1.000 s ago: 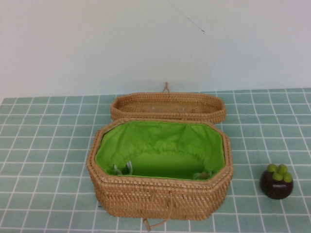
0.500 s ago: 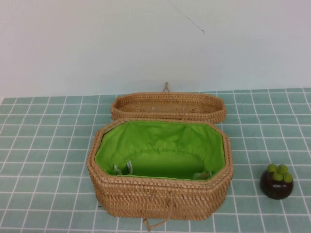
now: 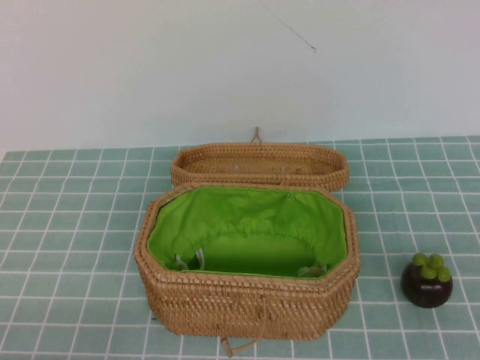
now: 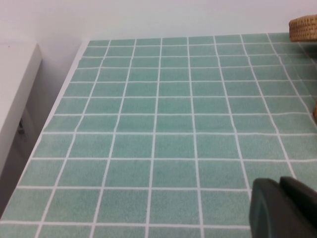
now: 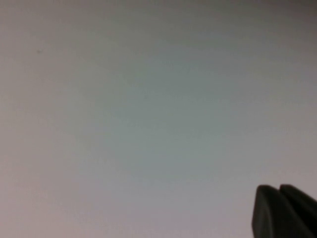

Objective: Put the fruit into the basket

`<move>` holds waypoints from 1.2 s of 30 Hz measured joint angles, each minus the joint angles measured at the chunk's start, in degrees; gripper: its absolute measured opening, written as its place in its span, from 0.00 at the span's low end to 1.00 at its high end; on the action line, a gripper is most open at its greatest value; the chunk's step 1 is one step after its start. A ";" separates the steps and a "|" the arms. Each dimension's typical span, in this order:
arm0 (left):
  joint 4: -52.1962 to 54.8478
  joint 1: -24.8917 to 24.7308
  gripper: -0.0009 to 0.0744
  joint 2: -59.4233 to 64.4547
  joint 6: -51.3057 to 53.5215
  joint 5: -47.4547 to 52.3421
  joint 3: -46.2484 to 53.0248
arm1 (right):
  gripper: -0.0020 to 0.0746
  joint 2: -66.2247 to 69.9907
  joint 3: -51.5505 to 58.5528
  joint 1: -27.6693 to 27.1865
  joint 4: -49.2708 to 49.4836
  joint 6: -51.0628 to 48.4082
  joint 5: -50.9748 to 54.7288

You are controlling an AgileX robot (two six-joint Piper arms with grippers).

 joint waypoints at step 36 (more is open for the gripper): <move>0.00 0.00 0.01 0.00 0.00 0.00 0.00 | 0.02 56.01 -42.62 0.00 36.93 -12.31 79.31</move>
